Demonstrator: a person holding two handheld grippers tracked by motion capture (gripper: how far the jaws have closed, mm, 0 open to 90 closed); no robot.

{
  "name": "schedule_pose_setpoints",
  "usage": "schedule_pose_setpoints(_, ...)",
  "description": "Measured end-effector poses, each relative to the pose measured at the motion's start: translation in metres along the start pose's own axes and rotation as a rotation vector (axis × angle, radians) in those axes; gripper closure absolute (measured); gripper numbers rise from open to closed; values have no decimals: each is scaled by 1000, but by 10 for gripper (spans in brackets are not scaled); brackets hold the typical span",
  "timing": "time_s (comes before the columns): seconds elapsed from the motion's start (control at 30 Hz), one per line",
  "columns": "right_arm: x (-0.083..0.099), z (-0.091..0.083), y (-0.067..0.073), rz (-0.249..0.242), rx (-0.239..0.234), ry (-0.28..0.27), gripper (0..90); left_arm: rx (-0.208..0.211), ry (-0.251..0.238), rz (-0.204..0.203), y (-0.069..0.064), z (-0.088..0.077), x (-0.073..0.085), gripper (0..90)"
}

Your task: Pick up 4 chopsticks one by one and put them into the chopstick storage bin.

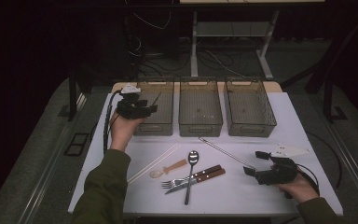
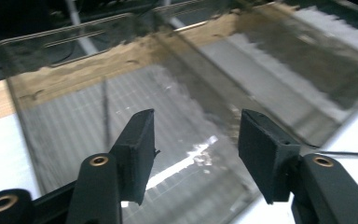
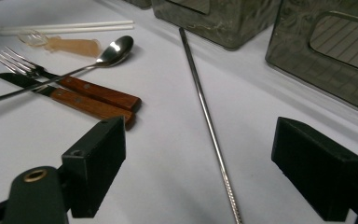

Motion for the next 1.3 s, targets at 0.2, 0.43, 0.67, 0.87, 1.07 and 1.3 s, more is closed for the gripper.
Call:
schedule_pose_setpoints(0.2,0,5,-3,-9,-10,66,177,82,-4,72,-30,-12,12,374)
schedule_pose_setpoints(0.43,-4,13,-9,-30,-16,121,186,163,-16,131,-58,-24,35,313)
schedule_pose_setpoints(0.67,-9,22,-18,-30,-22,138,321,215,-14,154,-74,-29,58,263)
schedule_pose_setpoints(0.87,-14,33,-20,-19,-56,147,471,238,3,168,-84,-33,76,212)
schedule_pose_setpoints(1.07,-16,45,-20,-44,-91,163,604,261,23,171,-90,-35,94,154)
schedule_pose_setpoints(1.3,-15,60,-19,-68,-107,196,696,286,35,166,-94,-38,109,137)
Point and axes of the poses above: each handheld gripper's, and its own axes: z roughly forward along the jaws, x roughly out of its underside, y roughly to its left, the point moved 8 cm from there along z, roughly forward along the jaws, and after that the axes turned 9 degrees about -z, right-handed, at the moved point
